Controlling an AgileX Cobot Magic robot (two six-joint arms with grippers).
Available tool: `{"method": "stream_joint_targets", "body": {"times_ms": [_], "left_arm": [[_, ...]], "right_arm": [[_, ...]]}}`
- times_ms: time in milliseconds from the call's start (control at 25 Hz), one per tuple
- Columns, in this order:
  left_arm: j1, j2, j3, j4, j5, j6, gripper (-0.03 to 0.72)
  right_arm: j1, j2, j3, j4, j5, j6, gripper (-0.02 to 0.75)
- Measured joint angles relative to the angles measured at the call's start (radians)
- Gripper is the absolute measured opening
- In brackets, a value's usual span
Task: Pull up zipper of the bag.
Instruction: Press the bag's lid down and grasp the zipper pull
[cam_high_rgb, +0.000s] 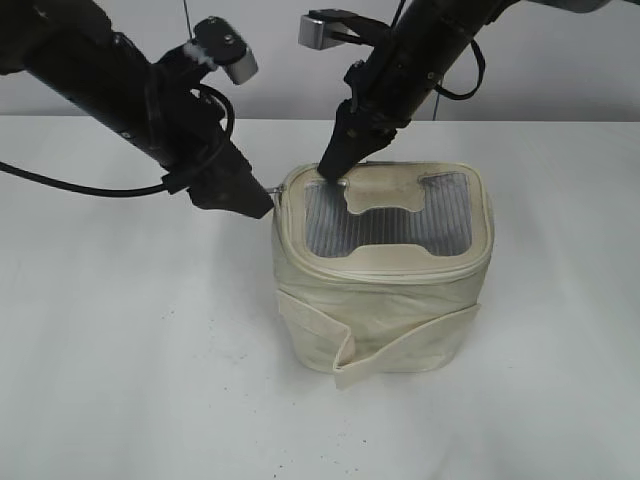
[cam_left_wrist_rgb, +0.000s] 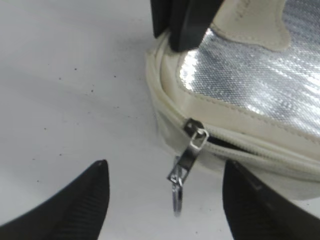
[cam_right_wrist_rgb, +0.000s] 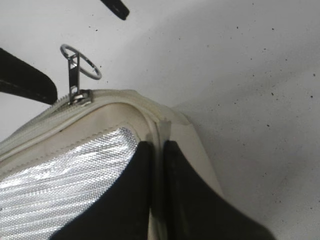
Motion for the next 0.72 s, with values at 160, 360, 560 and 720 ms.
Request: {"method": "stream_joint_targets", "body": {"times_ms": [160, 360, 560, 720], "left_arm": [[-0.015, 0.035, -0.002, 0.03, -0.043, -0.047, 0.46], [-0.023, 0.048, -0.002, 0.106, -0.013, -0.11, 0.061], [-0.023, 0.036, -0.002, 0.116, 0.049, -0.125, -0.003], [-0.023, 0.013, -0.003, 0.115, 0.108, -0.128, -0.003]], "right_arm": [[0.001, 0.0, 0.0, 0.0, 0.0, 0.001, 0.019], [0.001, 0.0, 0.0, 0.0, 0.0, 0.005, 0.019], [0.001, 0.0, -0.006, -0.006, 0.0, 0.043, 0.018], [0.006, 0.008, -0.048, -0.044, 0.0, 0.084, 0.018]]}}
